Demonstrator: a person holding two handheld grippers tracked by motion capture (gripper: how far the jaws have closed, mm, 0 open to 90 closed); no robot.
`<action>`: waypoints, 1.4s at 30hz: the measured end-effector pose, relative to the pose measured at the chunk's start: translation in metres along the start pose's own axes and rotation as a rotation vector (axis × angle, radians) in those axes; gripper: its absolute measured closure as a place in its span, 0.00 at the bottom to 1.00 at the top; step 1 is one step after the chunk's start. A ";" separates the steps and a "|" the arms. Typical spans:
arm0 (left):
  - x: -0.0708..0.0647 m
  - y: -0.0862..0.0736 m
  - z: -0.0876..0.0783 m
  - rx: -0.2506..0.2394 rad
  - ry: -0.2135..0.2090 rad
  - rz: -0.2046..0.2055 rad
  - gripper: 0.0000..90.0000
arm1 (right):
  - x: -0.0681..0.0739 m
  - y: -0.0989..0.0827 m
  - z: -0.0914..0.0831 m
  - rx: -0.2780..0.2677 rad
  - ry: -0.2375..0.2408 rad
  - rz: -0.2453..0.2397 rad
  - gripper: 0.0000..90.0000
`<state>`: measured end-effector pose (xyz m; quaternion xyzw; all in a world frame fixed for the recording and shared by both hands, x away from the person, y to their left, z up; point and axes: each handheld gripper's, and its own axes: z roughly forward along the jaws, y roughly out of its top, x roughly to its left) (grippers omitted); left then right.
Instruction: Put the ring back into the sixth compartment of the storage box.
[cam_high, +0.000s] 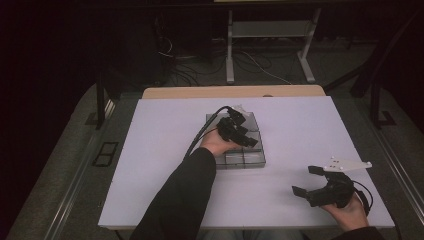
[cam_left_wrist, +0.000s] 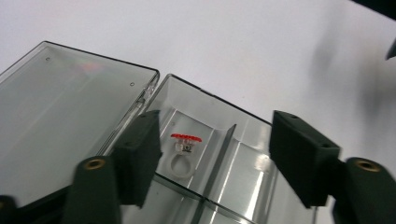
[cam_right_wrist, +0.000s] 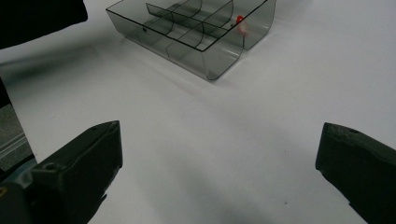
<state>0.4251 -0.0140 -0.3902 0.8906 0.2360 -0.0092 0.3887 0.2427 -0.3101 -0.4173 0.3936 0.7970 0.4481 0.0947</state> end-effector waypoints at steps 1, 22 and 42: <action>-0.001 0.000 -0.002 -0.001 0.001 -0.005 0.32 | 0.000 0.000 0.000 0.000 -0.001 0.000 0.00; -0.018 -0.018 -0.047 -0.073 0.047 -0.018 0.00 | 0.000 -0.001 0.002 0.007 -0.001 -0.002 0.00; -0.047 -0.060 -0.087 -0.091 0.069 0.015 0.00 | 0.001 -0.001 0.005 0.023 -0.002 -0.002 0.00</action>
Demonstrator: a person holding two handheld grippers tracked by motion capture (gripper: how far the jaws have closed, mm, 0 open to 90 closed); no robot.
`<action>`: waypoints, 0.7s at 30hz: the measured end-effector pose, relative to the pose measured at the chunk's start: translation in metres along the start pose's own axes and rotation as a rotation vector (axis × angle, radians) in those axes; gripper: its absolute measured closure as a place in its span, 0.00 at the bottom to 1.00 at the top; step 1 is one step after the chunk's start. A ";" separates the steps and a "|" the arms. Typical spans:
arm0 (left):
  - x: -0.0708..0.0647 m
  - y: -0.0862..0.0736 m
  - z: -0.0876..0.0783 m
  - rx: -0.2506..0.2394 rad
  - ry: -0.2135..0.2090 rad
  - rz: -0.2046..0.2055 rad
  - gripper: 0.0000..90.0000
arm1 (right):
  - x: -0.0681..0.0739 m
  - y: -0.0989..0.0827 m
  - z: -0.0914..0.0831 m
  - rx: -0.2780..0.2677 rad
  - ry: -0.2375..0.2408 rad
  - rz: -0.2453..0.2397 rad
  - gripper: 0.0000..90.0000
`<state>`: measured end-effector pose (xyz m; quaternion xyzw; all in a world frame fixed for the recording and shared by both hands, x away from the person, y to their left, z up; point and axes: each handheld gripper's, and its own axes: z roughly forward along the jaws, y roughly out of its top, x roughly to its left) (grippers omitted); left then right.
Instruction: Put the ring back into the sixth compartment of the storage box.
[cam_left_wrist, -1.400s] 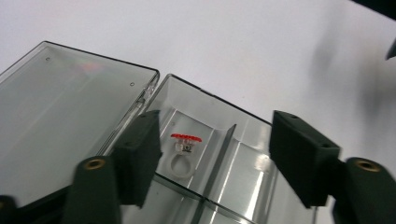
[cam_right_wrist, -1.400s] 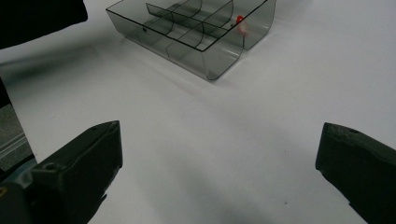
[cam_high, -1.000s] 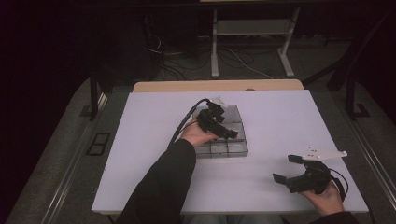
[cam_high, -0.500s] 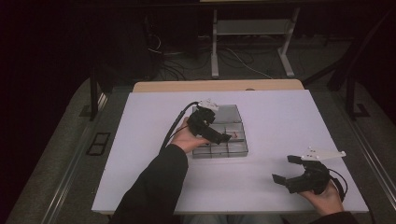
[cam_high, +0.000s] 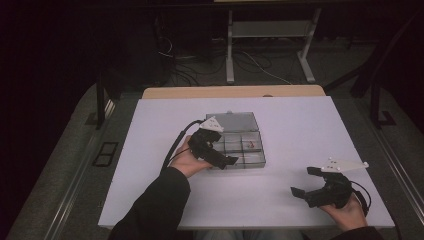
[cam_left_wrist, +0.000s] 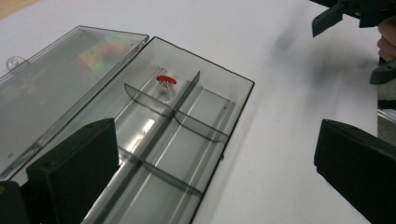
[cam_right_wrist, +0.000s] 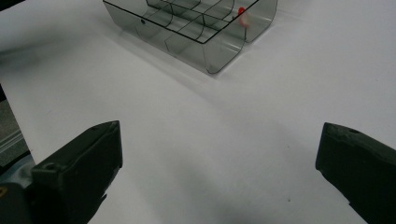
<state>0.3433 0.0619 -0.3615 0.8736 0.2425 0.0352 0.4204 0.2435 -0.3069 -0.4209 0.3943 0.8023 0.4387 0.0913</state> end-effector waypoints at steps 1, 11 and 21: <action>-0.001 -0.004 -0.003 -0.007 0.003 -0.001 0.00 | 0.000 0.000 0.000 0.003 -0.003 -0.001 0.00; -0.004 -0.035 -0.026 -0.048 0.018 -0.031 0.00 | -0.001 0.000 0.001 0.003 -0.008 -0.002 0.00; -0.005 -0.064 -0.043 -0.077 0.042 -0.080 0.00 | 0.000 0.000 0.002 0.006 -0.012 -0.001 0.00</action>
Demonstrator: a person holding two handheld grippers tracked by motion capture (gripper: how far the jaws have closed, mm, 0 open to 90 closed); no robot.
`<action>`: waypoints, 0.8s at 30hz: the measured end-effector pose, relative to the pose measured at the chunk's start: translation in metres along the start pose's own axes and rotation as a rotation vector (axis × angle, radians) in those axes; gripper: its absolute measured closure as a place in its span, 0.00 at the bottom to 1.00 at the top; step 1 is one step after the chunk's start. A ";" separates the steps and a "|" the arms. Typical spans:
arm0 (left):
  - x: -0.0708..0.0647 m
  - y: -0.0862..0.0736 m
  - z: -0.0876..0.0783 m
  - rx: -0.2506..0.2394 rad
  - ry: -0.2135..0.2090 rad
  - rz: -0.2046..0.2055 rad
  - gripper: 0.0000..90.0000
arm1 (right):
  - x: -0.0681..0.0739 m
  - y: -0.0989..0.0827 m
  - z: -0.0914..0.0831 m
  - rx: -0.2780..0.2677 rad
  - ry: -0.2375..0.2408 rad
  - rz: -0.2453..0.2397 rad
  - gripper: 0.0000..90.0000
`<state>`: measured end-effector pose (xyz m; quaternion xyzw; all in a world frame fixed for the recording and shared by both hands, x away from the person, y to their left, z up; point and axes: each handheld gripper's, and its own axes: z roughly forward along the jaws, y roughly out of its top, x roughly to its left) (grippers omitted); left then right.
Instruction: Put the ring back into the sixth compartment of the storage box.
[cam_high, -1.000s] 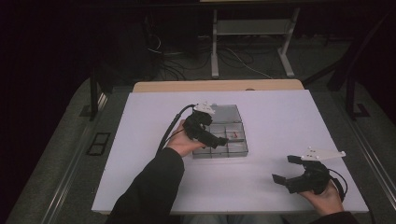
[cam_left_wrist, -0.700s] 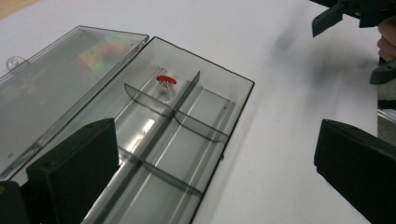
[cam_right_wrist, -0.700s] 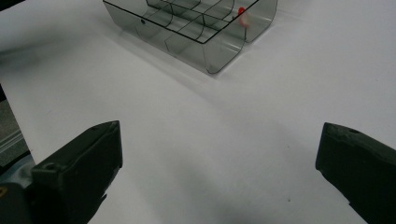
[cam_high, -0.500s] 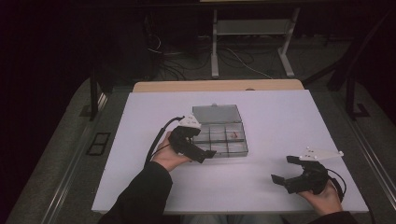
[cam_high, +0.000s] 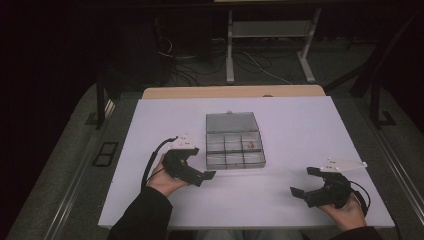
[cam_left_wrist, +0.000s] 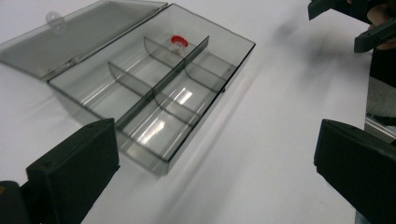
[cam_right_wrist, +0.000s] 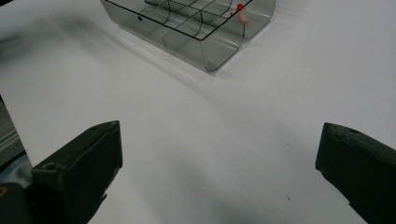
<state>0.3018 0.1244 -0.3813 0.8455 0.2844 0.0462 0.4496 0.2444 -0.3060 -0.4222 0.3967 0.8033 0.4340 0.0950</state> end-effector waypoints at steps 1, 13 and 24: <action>0.001 -0.003 -0.002 -0.005 -0.005 -0.009 0.00 | 0.000 0.000 0.000 0.001 0.000 0.000 0.00; 0.004 -0.039 -0.012 -0.039 0.017 -0.064 0.00 | 0.002 0.000 0.003 0.014 0.001 -0.007 0.00; 0.004 -0.067 -0.019 -0.093 0.045 -0.114 0.00 | 0.003 0.000 0.004 0.025 0.004 -0.011 0.00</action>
